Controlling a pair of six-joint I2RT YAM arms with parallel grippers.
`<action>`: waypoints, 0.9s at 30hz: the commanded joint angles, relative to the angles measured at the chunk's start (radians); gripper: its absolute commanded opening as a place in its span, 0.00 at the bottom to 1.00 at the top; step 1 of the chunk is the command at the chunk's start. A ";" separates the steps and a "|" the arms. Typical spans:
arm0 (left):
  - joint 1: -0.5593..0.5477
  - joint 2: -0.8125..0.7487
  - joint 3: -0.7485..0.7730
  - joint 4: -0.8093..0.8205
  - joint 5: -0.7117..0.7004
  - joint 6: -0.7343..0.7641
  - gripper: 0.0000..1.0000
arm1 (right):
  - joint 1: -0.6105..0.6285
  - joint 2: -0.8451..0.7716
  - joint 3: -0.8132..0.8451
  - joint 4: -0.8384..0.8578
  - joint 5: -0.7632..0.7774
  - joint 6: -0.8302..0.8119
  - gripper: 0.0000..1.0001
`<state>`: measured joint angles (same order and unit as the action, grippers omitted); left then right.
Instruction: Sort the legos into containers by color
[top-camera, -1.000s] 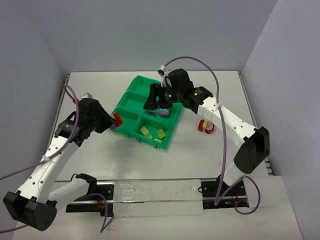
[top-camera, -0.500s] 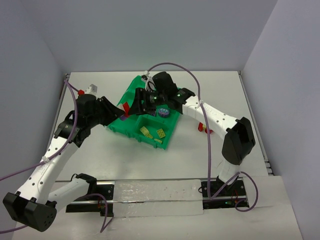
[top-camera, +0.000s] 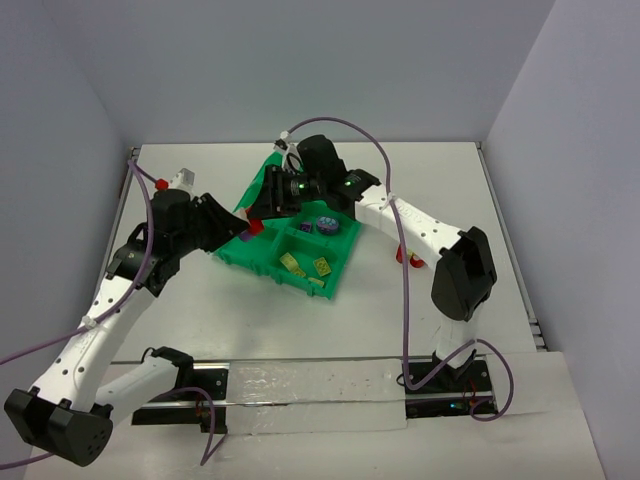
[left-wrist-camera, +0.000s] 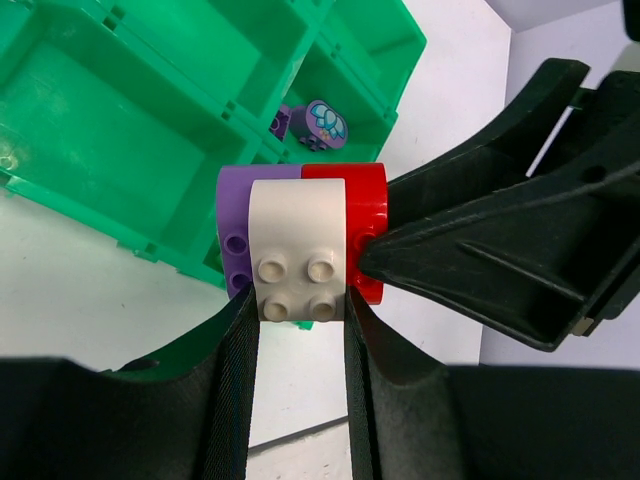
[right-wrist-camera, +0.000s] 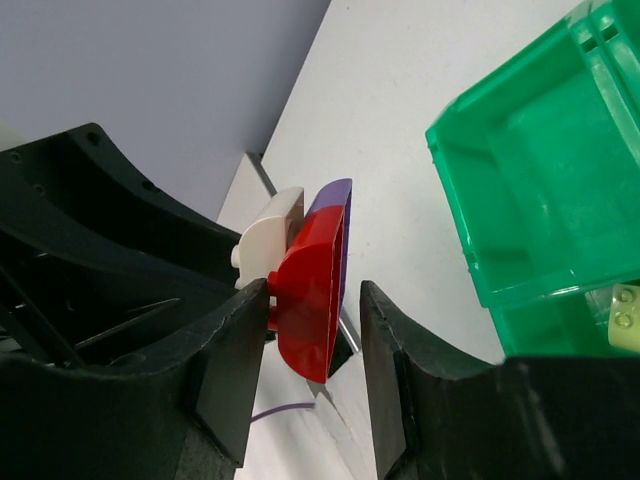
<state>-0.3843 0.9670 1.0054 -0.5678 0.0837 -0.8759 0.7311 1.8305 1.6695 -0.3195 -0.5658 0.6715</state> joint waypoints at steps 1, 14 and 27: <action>0.001 -0.024 0.010 0.043 0.007 0.014 0.00 | 0.013 0.021 0.035 0.038 -0.030 0.007 0.45; 0.002 -0.025 0.006 0.021 -0.028 0.022 0.00 | -0.009 -0.055 -0.086 0.099 0.028 0.038 0.00; 0.002 -0.016 -0.002 0.033 -0.047 0.022 0.00 | -0.056 -0.130 -0.205 0.125 0.108 0.041 0.00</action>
<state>-0.3843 0.9642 1.0027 -0.5792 0.0568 -0.8604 0.6865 1.7698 1.4711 -0.2141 -0.4958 0.7312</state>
